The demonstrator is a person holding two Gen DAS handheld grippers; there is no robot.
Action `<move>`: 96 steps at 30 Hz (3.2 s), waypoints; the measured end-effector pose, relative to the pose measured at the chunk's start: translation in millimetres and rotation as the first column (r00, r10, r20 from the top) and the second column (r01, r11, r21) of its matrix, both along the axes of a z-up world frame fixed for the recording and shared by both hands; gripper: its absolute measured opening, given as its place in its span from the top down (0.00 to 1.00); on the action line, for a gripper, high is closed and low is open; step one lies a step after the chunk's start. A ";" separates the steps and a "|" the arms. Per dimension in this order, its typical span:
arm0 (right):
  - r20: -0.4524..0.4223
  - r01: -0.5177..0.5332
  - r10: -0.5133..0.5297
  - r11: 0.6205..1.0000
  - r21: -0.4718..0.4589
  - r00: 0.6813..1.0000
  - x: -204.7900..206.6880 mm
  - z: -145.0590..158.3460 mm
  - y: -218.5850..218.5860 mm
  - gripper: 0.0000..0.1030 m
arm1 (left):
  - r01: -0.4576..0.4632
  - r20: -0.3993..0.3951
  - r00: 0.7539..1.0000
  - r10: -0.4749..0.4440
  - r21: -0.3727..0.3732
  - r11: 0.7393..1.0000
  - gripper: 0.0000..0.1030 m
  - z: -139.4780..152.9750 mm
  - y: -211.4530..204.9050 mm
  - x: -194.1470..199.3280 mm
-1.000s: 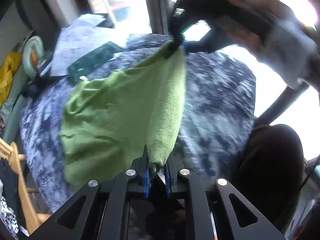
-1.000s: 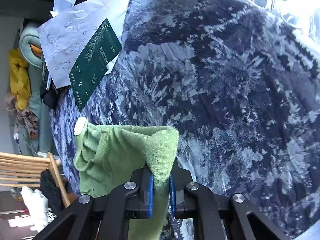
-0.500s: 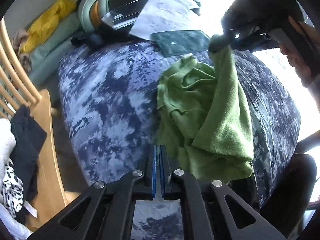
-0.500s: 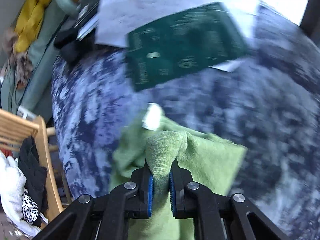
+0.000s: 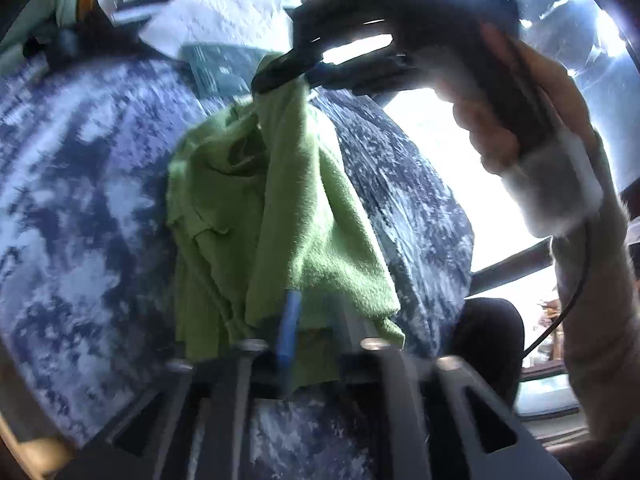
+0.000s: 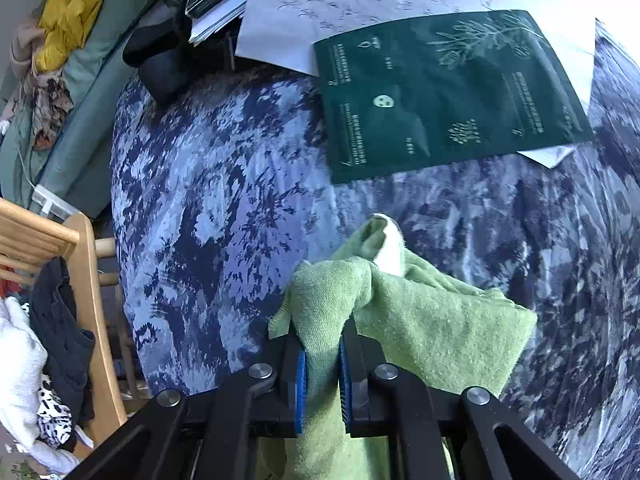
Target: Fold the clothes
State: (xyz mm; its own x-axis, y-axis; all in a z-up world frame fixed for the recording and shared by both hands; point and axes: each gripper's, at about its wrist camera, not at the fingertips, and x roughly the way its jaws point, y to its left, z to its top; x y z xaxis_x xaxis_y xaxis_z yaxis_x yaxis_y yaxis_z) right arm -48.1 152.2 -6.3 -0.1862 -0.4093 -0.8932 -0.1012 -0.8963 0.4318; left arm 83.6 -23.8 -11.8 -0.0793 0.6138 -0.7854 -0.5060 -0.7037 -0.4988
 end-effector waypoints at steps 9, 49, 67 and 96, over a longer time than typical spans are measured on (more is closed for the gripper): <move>-0.005 0.004 -0.004 0.999 -0.035 1.000 8.8 -0.5 25.2 0.90 | 0.037 -0.063 0.997 -0.037 -0.007 0.999 0.30 5.6 8.9 1.6; 0.063 -0.071 0.070 0.997 0.013 0.996 -25.7 -32.4 -72.3 0.60 | -0.236 0.023 0.968 0.248 -0.237 0.942 0.88 -23.1 -49.9 -1.0; -0.018 -0.154 0.155 0.987 0.047 0.988 58.0 10.4 -31.3 0.56 | -0.380 -0.091 0.923 0.373 -0.352 0.855 0.59 -2.0 -48.4 13.3; -0.224 -0.079 0.062 0.994 -0.069 0.973 141.9 -27.0 28.9 0.56 | -0.386 -0.217 0.920 0.327 -0.351 0.853 0.32 -25.1 31.1 15.8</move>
State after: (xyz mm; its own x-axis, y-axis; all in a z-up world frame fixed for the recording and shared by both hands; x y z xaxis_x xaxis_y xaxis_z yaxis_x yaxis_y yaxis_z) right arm 93.9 181.1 -33.3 -0.3437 -0.4947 -0.7982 0.0672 -0.8608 0.5045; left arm 99.4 7.3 -36.9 -0.3656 0.1782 -0.9135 -0.2289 -0.9686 -0.0973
